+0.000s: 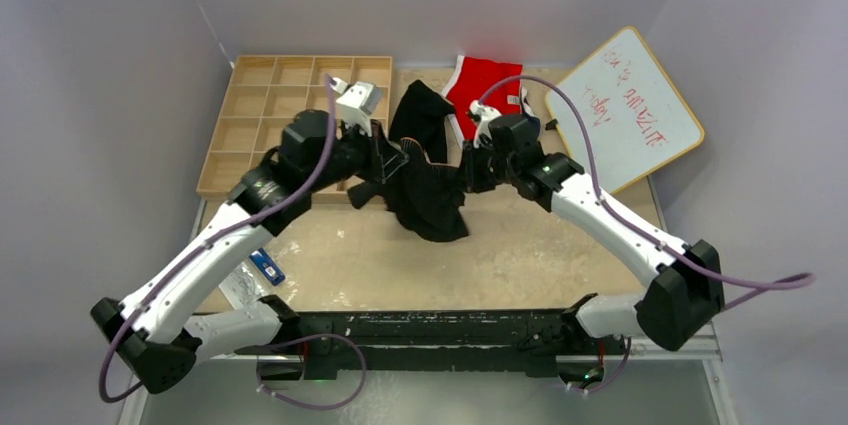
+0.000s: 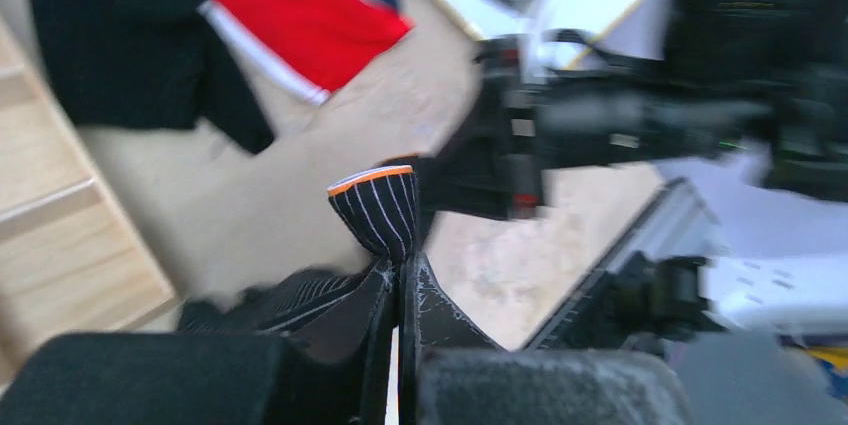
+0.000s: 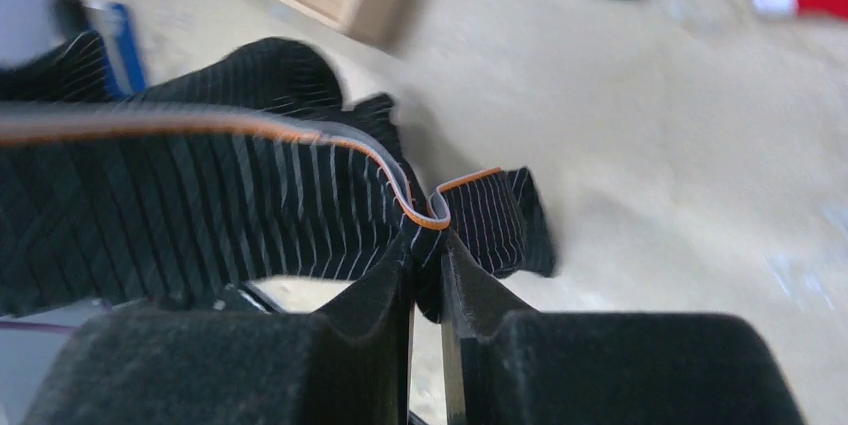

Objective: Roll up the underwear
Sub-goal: Flatten out the underwear at the center of the board.

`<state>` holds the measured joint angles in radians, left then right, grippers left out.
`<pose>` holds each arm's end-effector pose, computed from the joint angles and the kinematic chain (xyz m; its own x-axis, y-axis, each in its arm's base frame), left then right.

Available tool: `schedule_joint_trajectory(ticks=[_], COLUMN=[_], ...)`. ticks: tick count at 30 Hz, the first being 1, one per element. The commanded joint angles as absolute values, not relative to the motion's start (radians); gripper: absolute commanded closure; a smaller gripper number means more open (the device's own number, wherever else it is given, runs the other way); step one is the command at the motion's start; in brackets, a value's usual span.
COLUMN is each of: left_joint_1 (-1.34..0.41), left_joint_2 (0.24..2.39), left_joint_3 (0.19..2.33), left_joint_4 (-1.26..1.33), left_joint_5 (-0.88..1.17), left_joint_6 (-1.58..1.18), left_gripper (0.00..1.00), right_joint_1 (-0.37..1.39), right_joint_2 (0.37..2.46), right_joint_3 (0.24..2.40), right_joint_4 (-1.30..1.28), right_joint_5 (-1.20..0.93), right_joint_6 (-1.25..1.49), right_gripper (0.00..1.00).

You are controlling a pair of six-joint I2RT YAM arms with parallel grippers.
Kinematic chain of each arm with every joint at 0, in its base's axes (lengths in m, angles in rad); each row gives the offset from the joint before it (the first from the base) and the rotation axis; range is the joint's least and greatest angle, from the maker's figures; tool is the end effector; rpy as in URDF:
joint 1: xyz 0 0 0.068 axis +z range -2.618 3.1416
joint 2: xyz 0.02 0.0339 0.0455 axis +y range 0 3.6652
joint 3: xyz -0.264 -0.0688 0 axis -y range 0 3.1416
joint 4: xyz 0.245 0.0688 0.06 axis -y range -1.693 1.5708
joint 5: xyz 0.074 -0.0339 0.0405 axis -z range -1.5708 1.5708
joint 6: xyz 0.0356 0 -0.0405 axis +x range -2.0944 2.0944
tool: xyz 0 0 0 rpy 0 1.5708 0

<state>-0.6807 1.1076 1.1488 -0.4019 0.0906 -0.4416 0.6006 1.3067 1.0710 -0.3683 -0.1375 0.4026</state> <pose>0.1897 -0.1578 0.3811 -0.5439 -0.1072 -0.8322 0.5089 0.7465 -0.4288 0.2392 0.1698 0.3074 -0.6869 -0.0001 -0.7268 -0.4171 0.8190 0.3941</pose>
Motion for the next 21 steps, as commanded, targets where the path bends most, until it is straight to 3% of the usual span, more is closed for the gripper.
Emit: schedule_joint_trajectory(ticks=[1, 4, 9, 10, 12, 16, 18, 21], left_joint_1=[-0.680, -0.681, -0.686, -0.694, -0.718, -0.793, -0.859, -0.923], left_joint_2=[1.030, 0.992, 0.996, 1.033, 1.081, 1.290, 1.426, 1.621], left_joint_3=[1.314, 1.326, 1.213, 1.185, 1.103, 0.995, 1.037, 1.155], left_joint_4=[-0.553, -0.558, -0.347, -0.312, -0.197, 0.055, 0.087, 0.064], left_joint_5=[0.351, 0.455, 0.606, 0.622, 0.621, 0.592, 0.574, 0.543], left_joint_6=[-0.441, -0.492, -0.600, -0.621, -0.658, -0.730, -0.715, -0.692], left_gripper=[1.00, 1.00, 1.00, 1.00, 1.00, 1.00, 1.00, 1.00], right_joint_1=[0.597, 0.597, 0.563, 0.545, 0.492, 0.351, 0.308, 0.291], right_joint_2=[1.371, 1.417, 1.458, 1.462, 1.467, 1.430, 1.352, 1.246], right_joint_3=[1.208, 1.237, 1.135, 1.109, 1.062, 1.013, 0.995, 0.985], right_joint_4=[-0.196, -0.195, -0.249, -0.265, -0.297, -0.419, -0.465, -0.534], right_joint_5=[-0.368, -0.374, -0.233, -0.204, -0.152, -0.044, 0.021, 0.148], right_joint_6=[0.401, 0.407, 0.394, 0.390, 0.386, 0.393, 0.401, 0.448], right_gripper=[0.85, 0.84, 0.77, 0.73, 0.51, 0.33, 0.19, 0.08])
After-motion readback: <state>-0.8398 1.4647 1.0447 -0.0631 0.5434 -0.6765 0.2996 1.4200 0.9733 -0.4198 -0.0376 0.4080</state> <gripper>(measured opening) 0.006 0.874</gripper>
